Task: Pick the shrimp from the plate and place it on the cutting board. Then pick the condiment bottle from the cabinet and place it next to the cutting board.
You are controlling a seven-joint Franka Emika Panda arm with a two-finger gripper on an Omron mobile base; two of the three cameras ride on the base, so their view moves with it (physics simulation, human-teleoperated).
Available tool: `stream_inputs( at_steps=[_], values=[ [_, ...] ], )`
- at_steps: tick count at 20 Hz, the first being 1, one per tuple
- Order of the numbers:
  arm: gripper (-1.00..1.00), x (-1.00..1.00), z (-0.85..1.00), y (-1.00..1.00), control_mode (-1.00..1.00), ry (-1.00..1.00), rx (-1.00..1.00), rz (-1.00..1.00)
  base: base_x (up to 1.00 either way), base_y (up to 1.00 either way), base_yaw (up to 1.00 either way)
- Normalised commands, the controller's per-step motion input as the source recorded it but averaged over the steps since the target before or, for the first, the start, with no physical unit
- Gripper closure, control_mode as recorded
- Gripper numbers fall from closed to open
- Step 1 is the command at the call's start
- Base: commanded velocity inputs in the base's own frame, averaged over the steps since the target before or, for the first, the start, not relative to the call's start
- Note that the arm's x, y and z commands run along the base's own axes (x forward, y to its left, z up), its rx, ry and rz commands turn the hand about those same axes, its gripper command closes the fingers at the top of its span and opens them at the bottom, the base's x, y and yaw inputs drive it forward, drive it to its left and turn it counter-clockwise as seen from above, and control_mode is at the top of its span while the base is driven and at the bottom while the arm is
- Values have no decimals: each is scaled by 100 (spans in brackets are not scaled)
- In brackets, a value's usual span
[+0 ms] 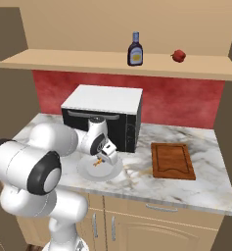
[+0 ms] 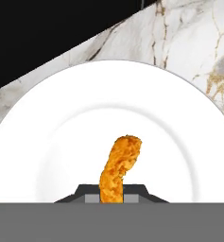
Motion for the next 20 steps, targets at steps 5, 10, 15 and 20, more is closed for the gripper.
stream_inputs(
  at_steps=[5,10,15,20],
  values=[
    [100,0,15,0,-100,0,0,0,0,0,0],
    [100,0,16,-3,-100,0,0,0,0,0,0],
    [100,0,14,-12,-100,0,0,0,0,0,0],
    [100,0,12,-20,-100,0,0,1,0,0,0]
  ],
)
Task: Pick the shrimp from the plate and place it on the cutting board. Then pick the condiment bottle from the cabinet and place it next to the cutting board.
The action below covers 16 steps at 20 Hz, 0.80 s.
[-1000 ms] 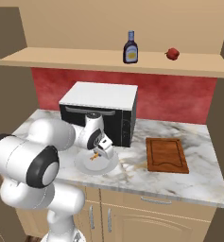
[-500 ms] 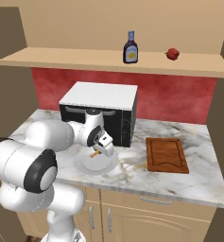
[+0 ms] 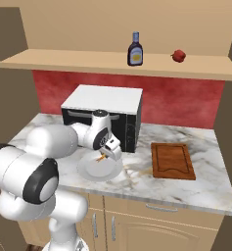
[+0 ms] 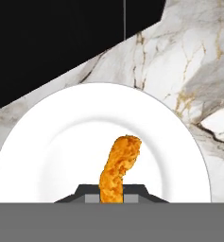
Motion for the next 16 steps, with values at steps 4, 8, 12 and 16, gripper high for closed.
stream_inputs(
  at_steps=[4,8,12,16],
  values=[
    [100,0,10,-26,-100,0,0,2,0,0,0],
    [100,0,8,-23,-100,0,2,2,0,0,0],
    [100,0,4,-22,-100,0,2,2,0,0,0],
    [100,0,1,-21,-100,0,2,1,0,0,0]
  ],
)
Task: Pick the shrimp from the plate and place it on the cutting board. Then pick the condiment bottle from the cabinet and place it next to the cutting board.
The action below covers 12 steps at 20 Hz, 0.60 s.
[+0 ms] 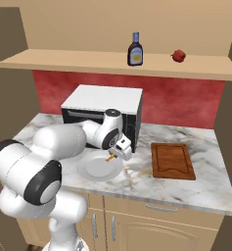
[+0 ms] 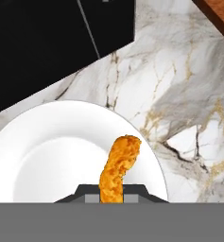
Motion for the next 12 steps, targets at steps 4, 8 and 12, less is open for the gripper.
stream_inputs(
  at_steps=[4,8,12],
  values=[
    [100,0,0,-23,-100,0,2,1,0,0,0],
    [100,0,1,-25,-100,0,2,0,0,0,0],
    [100,0,2,-25,-100,0,2,0,0,0,0]
  ],
)
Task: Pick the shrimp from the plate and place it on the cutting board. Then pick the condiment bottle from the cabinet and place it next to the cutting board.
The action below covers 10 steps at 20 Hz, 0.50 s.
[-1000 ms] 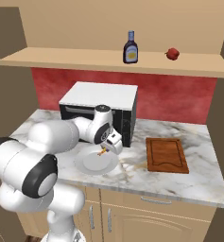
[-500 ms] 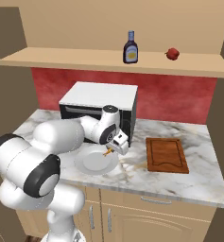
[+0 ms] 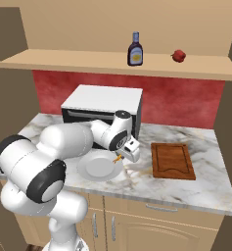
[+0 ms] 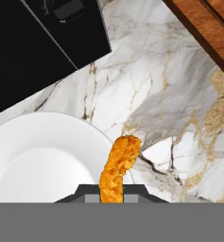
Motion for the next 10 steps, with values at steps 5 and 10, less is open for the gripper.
stream_inputs(
  at_steps=[5,10],
  values=[
    [100,0,2,-26,-100,0,2,0,0,0,0],
    [100,0,3,-27,-100,0,3,0,0,0,0]
  ],
)
